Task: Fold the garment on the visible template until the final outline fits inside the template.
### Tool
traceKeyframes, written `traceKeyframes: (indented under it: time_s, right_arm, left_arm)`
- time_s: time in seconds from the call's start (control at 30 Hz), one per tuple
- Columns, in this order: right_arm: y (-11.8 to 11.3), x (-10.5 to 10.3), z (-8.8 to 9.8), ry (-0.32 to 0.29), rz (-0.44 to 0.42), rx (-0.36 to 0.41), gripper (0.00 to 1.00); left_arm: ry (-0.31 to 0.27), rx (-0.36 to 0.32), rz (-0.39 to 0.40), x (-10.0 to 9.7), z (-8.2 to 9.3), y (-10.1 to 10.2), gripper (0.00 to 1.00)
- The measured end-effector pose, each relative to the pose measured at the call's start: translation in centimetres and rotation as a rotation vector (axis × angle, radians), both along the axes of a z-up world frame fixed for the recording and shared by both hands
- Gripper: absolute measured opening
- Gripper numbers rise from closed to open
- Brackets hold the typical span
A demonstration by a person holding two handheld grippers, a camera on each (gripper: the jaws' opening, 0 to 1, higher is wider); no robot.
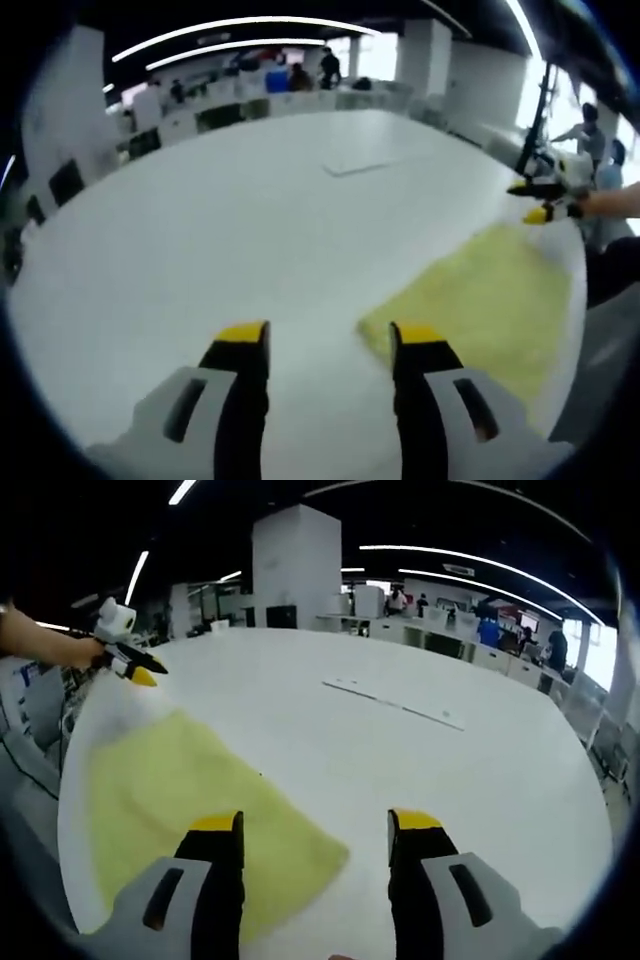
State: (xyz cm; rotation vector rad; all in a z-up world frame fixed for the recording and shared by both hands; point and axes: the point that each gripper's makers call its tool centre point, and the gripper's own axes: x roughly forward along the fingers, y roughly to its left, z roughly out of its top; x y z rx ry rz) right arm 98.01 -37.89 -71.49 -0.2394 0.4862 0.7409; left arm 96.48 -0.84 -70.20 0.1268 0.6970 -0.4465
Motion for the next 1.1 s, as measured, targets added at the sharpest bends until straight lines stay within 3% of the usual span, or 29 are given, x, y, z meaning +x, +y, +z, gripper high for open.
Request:
traceKeyframes:
  time_s: [0.67, 1.1]
  right_arm:
    - [-0.1, -3.0, 2.2, 0.009, -0.021, 0.076, 0.59]
    - [0.0, -8.0, 3.4, 0.022, -0.044, 0.123, 0.6]
  left_arm:
    - [-0.03, -0.05, -0.039, -4.3, 2.7, -1.9, 0.49]
    - [-0.06, -0.061, -0.069, -8.6, 4.1, -3.8, 0.5]
